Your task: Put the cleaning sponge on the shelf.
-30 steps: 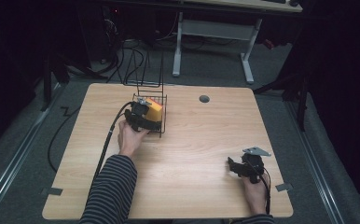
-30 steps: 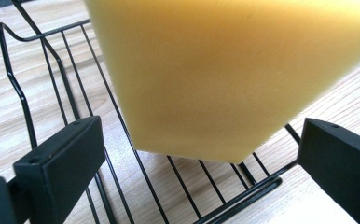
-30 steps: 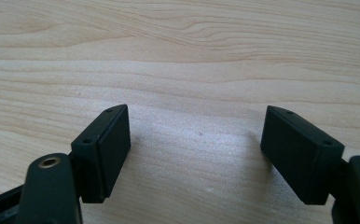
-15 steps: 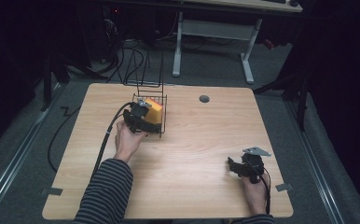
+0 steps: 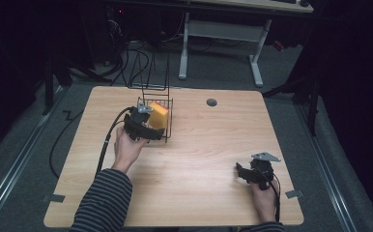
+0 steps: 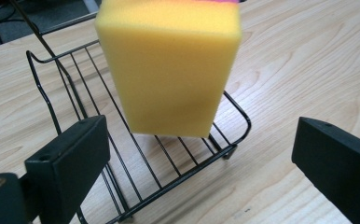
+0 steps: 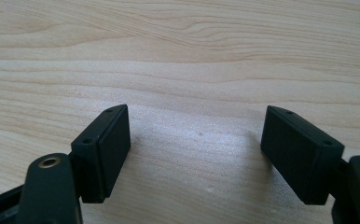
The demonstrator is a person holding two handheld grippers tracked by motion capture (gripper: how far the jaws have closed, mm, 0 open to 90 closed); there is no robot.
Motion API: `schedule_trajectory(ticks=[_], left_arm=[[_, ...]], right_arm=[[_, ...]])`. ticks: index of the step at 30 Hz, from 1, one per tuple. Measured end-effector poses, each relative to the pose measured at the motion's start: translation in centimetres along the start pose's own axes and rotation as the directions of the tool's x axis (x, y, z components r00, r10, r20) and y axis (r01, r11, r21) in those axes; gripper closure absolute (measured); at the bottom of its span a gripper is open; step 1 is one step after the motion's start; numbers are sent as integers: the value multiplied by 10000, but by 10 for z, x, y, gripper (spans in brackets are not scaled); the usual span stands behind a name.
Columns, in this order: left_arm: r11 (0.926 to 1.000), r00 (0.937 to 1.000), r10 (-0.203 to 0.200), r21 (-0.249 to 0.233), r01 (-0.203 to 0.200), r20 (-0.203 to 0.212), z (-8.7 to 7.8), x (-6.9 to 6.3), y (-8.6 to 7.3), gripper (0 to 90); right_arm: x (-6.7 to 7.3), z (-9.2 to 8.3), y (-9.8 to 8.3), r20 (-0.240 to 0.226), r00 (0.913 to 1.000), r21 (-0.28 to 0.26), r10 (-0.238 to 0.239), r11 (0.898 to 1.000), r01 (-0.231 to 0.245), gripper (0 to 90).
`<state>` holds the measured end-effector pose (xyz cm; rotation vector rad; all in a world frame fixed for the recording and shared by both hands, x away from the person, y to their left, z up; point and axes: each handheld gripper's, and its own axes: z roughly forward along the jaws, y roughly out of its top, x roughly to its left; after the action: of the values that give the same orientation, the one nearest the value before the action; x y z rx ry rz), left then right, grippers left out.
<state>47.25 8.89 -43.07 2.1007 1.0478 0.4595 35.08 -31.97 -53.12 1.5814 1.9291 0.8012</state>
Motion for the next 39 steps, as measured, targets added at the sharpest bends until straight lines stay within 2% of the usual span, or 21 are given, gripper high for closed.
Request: schedule_trajectory(ticks=[6,20,39], left_arm=[[9997,9998,192,-164,-192,4,-11,-1,-3,96],[9985,9995,298,-464,-295,45,-37,0,-11,99],[9957,10000,2,-926,2,36,-66,9,-27,107]], right_arm=[[0,0,0,1,10000,-1,0,10000,0,244],[0,0,0,2,10000,-3,-1,10000,1,244],[0,0,0,4,10000,-2,0,10000,0,244]])
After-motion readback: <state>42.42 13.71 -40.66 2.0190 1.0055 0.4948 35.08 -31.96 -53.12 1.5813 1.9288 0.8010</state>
